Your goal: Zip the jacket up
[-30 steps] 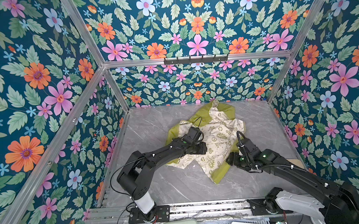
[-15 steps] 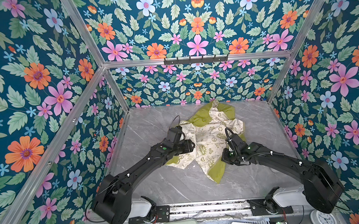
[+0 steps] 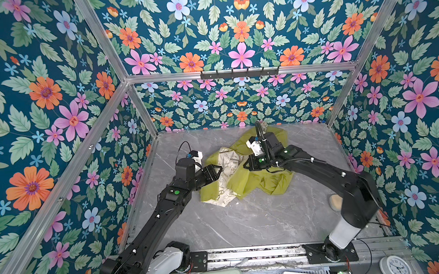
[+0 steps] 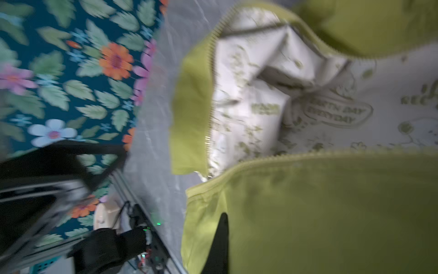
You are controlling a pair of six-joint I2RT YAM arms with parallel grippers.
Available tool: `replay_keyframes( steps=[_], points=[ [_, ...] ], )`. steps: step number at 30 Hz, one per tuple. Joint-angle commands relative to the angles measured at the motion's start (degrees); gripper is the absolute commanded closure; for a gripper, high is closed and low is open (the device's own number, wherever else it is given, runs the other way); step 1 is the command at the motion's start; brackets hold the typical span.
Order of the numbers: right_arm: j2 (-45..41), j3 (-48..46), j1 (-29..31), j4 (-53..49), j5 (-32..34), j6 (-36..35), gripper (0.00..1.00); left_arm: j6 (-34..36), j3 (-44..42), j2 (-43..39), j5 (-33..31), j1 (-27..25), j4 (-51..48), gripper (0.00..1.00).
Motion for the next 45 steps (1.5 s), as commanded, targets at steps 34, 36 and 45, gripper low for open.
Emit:
replay_keyframes(
  steps=[34, 36, 45],
  points=[
    [-16.51, -34.29, 6.70, 32.58, 0.92, 25.49, 1.00, -10.86, -3.66, 22.47, 4.79, -13.73, 26.31, 0.44],
    [-17.22, -33.72, 6.69, 33.22, -0.14, 25.56, 1.00, -12.18, -4.05, 22.66, 5.80, -13.77, 28.64, 0.45],
    [-17.39, -32.19, 6.74, 34.79, -1.87, 24.38, 1.00, -13.55, -6.25, 19.94, 4.58, -13.72, 28.50, 0.41]
  ],
)
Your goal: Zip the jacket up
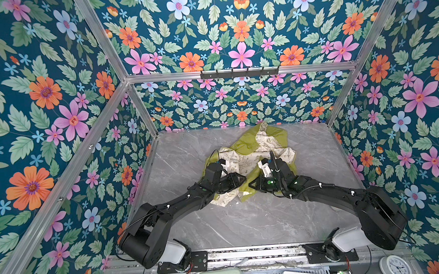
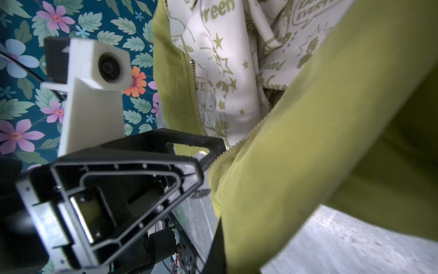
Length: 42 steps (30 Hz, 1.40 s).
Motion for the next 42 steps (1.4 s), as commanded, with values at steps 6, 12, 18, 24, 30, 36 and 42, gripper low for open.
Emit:
replay_keyframes(
  steps=[6, 12, 18, 24, 30, 36, 42],
  points=[
    [1.85, 1.08, 0.03, 5.74, -2.44, 0.02, 1.00, -6.40, -4.60, -2.05, 0.86, 0.20, 8.29, 0.47],
    [2.90, 2.14, -0.05, 5.75, -3.37, -0.38, 1.00, -7.54, -6.88, -4.99, 0.43, 0.20, 9.31, 0.57],
    [1.84, 1.95, -0.53, 4.61, -3.43, -1.19, 1.00, -14.08, -11.81, -8.19, 0.42, 0.73, 17.38, 0.45],
    [2.26, 2.50, -0.55, 3.86, -5.70, -1.53, 1.00, -17.53, -14.02, -8.48, 0.26, 0.64, 22.56, 0.54],
    [1.01, 1.88, -0.61, 0.93, -5.97, -2.25, 0.99, -16.44, -11.97, -8.88, 0.26, 0.64, 21.02, 0.86],
    [-3.75, 0.96, -0.65, -5.29, -3.38, 1.64, 0.62, -10.76, -8.33, -9.25, -0.08, 0.91, 11.50, 1.00],
    [-6.98, -2.91, 0.46, 0.15, -3.41, 11.80, 0.49, -6.75, -2.96, -4.42, 1.80, 0.82, 7.30, 1.00]
  ],
)
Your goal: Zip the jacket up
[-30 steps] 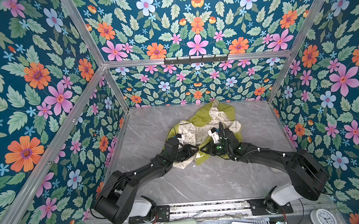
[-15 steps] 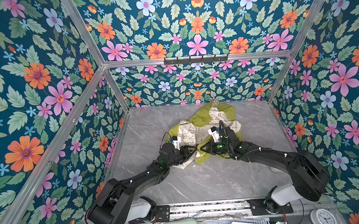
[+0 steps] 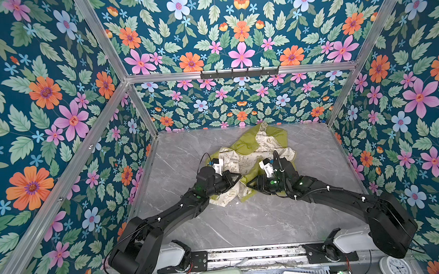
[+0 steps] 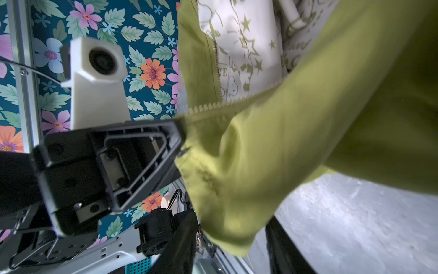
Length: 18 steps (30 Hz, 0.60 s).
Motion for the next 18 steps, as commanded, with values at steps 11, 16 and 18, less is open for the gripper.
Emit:
replay_keyframes(
  steps=[11, 16, 18],
  points=[
    [3.65, -1.81, 0.12, 15.87, 2.57, 16.00, 0.44, 0.79, -0.25, -1.67, -1.00, -1.29, -1.87, 1.00],
    [4.07, -6.61, 0.00, 25.35, 7.79, 22.50, 0.44, -3.76, -3.47, -3.36, -3.59, -2.36, 2.44, 1.00],
    [4.58, -7.32, 0.07, 27.14, 8.37, 24.29, 0.43, -5.40, -4.28, -3.65, -4.46, -3.02, 4.24, 1.00]
  ],
)
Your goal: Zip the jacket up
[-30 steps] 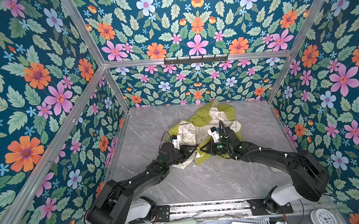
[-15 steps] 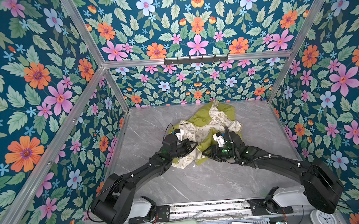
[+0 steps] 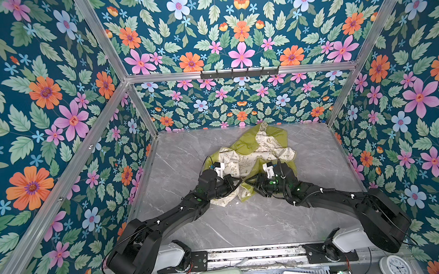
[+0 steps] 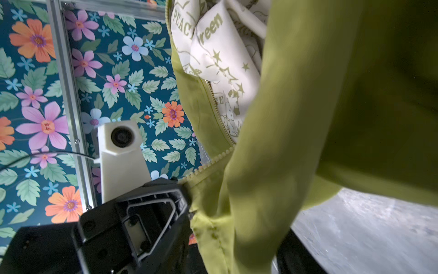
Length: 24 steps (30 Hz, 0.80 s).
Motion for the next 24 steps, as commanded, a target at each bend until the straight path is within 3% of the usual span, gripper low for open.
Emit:
replay_keyframes(
  steps=[1, 4, 12, 15, 18, 24],
  points=[
    [0.53, -0.96, 0.01, 8.57, 2.97, 6.29, 0.42, -3.63, -0.69, -0.38, -2.53, -1.04, 5.53, 1.00],
    [0.75, -2.36, -0.04, 11.67, 4.24, 8.87, 0.42, -4.58, -0.11, 0.47, -4.33, -3.72, 6.69, 1.00],
    [0.05, -2.08, -0.47, 7.93, 4.96, 10.66, 0.43, -4.68, 2.03, 3.42, -8.02, -9.40, 6.93, 1.00],
    [-0.33, -2.05, -0.81, 6.45, 4.57, 10.56, 0.49, -5.03, 1.95, 4.35, -9.06, -10.78, 7.36, 1.00],
    [-1.36, -2.69, -0.98, 3.50, 5.29, 10.18, 0.61, -5.39, 1.32, 3.80, -9.68, -11.09, 7.58, 0.95],
    [-3.44, -4.14, -1.98, 1.62, 4.90, 9.00, 0.82, -3.84, 0.71, -1.52, -12.44, -11.05, 1.58, 0.55]
  ],
)
